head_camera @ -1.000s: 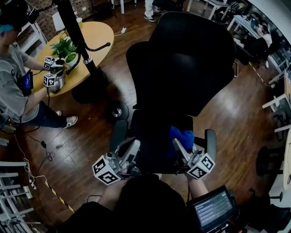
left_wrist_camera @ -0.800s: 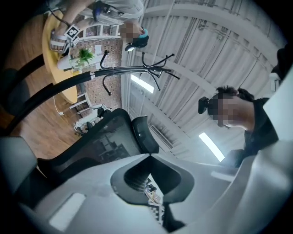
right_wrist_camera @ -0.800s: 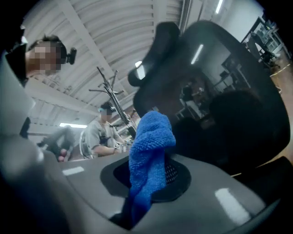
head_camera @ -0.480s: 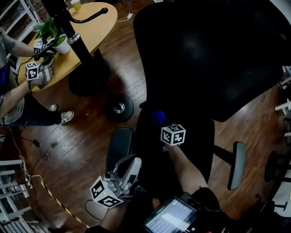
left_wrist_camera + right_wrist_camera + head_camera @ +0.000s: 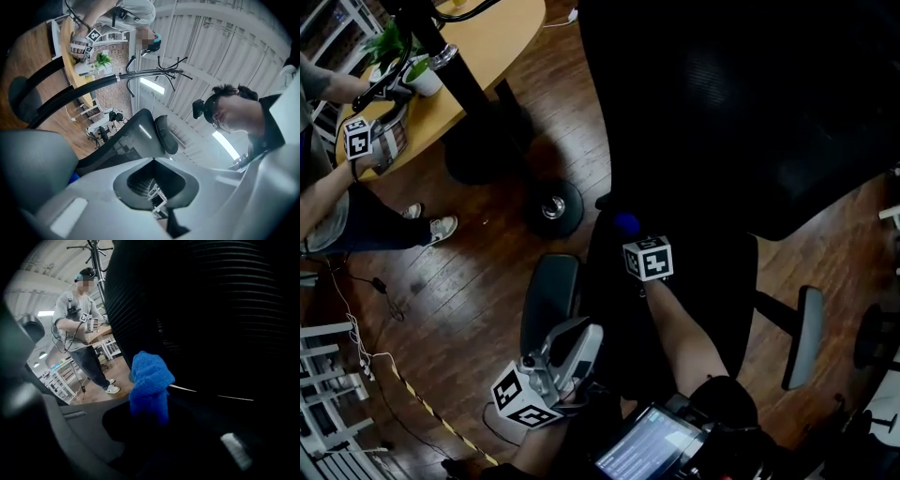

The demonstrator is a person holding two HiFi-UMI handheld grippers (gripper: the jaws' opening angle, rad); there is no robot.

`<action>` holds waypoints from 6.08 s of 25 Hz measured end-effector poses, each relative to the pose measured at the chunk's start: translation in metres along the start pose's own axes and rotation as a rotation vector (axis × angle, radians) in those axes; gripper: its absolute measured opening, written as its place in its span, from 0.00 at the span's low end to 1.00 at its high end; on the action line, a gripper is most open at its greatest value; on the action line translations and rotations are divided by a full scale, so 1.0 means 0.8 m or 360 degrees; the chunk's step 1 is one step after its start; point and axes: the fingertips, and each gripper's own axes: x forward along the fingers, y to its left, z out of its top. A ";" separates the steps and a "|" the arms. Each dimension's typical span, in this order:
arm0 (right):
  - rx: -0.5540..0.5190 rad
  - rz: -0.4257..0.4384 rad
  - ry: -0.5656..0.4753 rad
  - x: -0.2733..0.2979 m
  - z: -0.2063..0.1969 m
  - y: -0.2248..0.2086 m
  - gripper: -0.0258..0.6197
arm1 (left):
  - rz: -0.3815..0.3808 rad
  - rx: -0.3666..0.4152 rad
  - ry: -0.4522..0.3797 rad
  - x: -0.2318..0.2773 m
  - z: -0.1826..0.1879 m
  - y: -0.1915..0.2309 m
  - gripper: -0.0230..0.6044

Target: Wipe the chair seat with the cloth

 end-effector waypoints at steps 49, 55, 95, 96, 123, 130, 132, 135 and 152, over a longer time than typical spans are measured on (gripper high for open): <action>0.0060 0.0060 0.0035 -0.016 -0.037 0.060 0.11 | 0.0056 -0.0048 -0.0026 0.014 0.001 0.007 0.02; 0.0061 -0.0054 0.0045 -0.040 -0.060 0.007 0.11 | 0.0054 -0.0043 -0.0001 0.018 -0.005 0.012 0.02; 0.0156 0.0080 0.0068 -0.088 -0.097 0.082 0.12 | 0.0021 -0.0065 0.0108 0.041 -0.048 0.012 0.02; 0.0131 0.0129 0.0087 -0.078 -0.100 0.103 0.11 | 0.0026 -0.0062 0.0108 0.039 -0.047 0.013 0.02; 0.0349 -0.0842 0.0148 -0.365 -0.233 -0.227 0.11 | -0.0020 -0.0085 0.0162 0.047 -0.077 -0.004 0.02; 0.0309 -0.0872 0.0124 -0.369 -0.231 -0.228 0.11 | -0.0024 -0.0077 0.0165 0.042 -0.079 -0.013 0.02; 0.0308 -0.0885 0.0140 -0.372 -0.236 -0.231 0.11 | -0.0023 -0.0074 0.0158 0.040 -0.078 -0.014 0.02; 0.0328 -0.0897 0.0119 -0.369 -0.229 -0.227 0.12 | -0.0023 -0.0072 0.0141 0.036 -0.074 -0.015 0.02; 0.0068 0.0129 0.0129 -0.123 -0.188 0.186 0.12 | 0.0085 -0.0017 0.0003 -0.014 -0.020 -0.010 0.02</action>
